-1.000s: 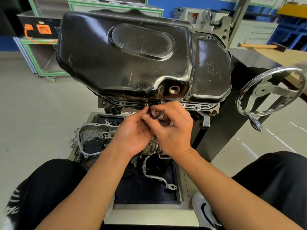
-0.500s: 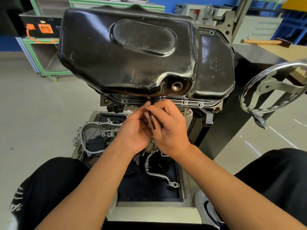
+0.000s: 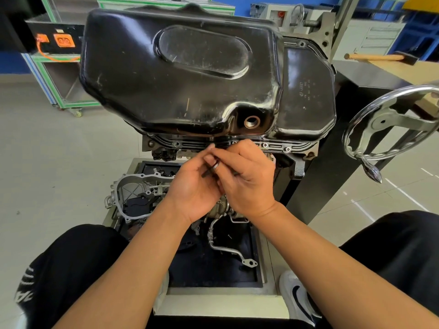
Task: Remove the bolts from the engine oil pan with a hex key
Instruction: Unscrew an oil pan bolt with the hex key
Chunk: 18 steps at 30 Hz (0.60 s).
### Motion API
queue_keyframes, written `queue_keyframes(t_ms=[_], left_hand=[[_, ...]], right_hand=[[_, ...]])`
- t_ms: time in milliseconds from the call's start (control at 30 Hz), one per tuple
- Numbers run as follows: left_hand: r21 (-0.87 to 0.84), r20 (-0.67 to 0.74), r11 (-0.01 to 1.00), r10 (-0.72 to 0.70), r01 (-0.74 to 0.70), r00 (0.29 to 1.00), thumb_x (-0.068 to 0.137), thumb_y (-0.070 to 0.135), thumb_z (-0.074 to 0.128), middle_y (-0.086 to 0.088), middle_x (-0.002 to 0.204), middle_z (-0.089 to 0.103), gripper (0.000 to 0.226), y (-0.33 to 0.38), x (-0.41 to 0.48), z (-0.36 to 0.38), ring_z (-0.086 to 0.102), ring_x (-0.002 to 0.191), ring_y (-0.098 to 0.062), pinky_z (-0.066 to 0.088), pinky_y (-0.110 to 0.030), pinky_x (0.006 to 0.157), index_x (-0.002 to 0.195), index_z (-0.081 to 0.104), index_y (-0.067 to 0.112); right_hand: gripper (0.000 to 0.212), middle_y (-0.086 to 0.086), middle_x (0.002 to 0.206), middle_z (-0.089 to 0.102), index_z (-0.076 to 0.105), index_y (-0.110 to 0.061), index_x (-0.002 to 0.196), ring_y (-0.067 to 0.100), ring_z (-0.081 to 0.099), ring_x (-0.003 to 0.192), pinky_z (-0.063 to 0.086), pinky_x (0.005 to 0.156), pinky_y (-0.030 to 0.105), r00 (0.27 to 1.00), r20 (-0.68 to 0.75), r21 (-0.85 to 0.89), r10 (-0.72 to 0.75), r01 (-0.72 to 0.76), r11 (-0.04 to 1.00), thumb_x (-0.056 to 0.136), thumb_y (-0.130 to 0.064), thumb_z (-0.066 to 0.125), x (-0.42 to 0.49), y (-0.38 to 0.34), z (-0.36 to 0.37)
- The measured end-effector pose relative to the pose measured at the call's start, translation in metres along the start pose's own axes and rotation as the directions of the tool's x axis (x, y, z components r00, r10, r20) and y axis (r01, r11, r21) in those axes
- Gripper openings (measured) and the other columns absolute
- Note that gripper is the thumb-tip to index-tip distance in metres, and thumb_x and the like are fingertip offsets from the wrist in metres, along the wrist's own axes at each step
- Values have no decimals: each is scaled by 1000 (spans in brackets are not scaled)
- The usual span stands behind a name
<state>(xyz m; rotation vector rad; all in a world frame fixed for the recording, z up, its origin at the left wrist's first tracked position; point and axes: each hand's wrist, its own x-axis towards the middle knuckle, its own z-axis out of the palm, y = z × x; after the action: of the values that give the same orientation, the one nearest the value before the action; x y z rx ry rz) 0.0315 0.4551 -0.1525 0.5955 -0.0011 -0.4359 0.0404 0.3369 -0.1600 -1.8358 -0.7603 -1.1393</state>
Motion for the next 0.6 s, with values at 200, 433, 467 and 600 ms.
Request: queue_keyframes(t_ms=[200,433,467,600], left_hand=[[144,-81,989,-6,18,997,79,41,67,0,93,59,28,2,-1,1,53,88,-11,38,-25,82,89,76,16],[315,-160,947,-4,55,987,76,43,70,4,81,57,36,13,-3,-2,50,71,-7,34,-20,61,100,70,17],[313,-156,948,-2,52,988,76,42,69,3,82,58,33,14,-3,-2,51,73,-8,33,-22,64,97,71,16],[204,-104,978,-18,39,994,84,29,59,-5,91,65,26,16,-6,-1,61,88,-14,44,-26,90,99,68,10]], right_hand=[[18,8,81,65,75,2,106,22,56,74,47,66,32,996,69,-38,-62,65,997,89,2,71,-11,4,5],[21,11,80,64,72,5,111,25,57,73,48,67,32,991,116,-46,-68,74,996,91,1,66,-9,-1,7],[22,11,81,65,73,5,111,25,57,74,48,68,30,991,117,-39,-65,70,997,90,1,66,-9,-1,8],[16,10,80,62,75,3,100,21,56,76,48,71,27,997,74,-6,-20,20,1000,86,-4,75,-5,-3,9]])
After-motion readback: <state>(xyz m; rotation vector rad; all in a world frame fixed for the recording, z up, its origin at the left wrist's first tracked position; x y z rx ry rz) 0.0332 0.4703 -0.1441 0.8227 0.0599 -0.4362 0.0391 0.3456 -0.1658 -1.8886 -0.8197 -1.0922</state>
